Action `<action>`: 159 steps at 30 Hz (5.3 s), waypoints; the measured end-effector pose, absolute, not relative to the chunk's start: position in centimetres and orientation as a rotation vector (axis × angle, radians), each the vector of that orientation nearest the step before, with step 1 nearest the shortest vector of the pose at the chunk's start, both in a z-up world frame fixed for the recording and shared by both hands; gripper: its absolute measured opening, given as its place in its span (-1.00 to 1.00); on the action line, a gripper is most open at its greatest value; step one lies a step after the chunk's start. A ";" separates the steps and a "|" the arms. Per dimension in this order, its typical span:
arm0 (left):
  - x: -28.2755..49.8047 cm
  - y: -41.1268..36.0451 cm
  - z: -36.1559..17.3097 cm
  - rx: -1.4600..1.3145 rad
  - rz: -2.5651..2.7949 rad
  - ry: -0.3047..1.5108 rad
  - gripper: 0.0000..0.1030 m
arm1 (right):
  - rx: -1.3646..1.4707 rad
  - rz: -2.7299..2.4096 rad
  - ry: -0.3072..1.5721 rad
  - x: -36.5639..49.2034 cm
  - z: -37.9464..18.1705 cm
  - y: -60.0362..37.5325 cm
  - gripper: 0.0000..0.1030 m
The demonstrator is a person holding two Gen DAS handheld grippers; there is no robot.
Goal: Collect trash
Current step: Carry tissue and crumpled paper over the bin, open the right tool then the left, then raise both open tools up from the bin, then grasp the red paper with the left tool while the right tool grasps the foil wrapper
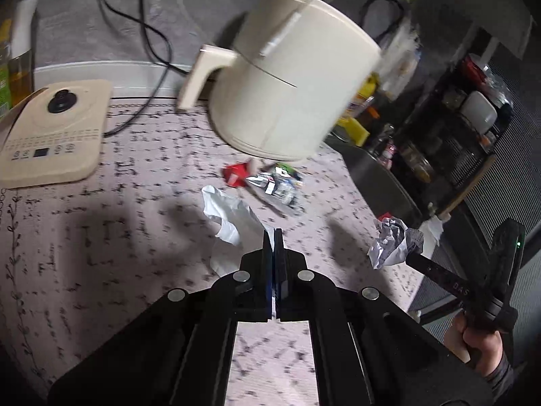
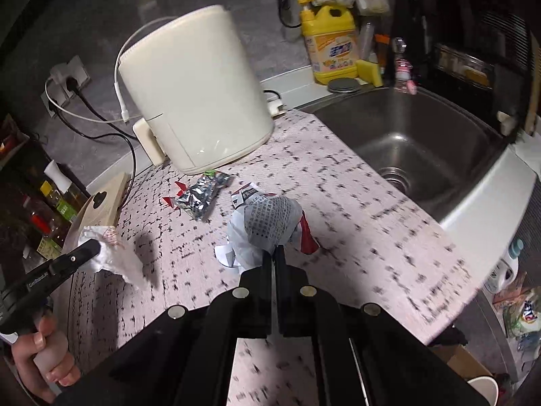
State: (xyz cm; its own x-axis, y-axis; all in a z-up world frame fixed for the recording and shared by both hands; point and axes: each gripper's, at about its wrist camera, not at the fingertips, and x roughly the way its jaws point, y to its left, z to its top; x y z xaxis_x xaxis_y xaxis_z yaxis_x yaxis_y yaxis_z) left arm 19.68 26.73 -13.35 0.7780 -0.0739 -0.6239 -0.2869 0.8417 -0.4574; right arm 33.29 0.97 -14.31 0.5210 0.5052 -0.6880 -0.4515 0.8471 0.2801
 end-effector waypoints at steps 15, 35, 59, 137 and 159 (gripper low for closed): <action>23.2 10.2 -12.3 -0.484 -0.136 0.732 -0.96 | 0.168 0.373 0.811 27.9 -13.0 -16.6 -0.95; 24.5 -11.2 -15.3 -0.359 -0.426 0.881 -0.96 | 0.310 0.090 0.895 19.3 -18.7 -37.6 -0.93; 22.1 -22.9 -22.4 -0.319 -0.507 1.070 -0.96 | 0.342 0.013 1.064 13.8 -26.0 -46.9 0.10; 29.4 32.5 -17.8 -0.591 0.074 0.741 -0.34 | 0.090 0.368 0.887 28.6 -16.1 -0.1 0.33; 30.2 36.8 -19.2 -0.550 0.163 0.778 -0.92 | 0.086 0.526 0.941 34.9 -17.0 12.5 0.32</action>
State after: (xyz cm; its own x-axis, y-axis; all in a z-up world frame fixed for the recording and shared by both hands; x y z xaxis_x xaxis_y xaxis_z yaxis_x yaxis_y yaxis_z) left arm 30.21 36.85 -19.17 0.7076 -0.0595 -0.7041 -0.3366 0.8477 -0.4100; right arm 34.95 12.54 -16.97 0.4737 0.4662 -0.7472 -0.3925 0.8712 0.2947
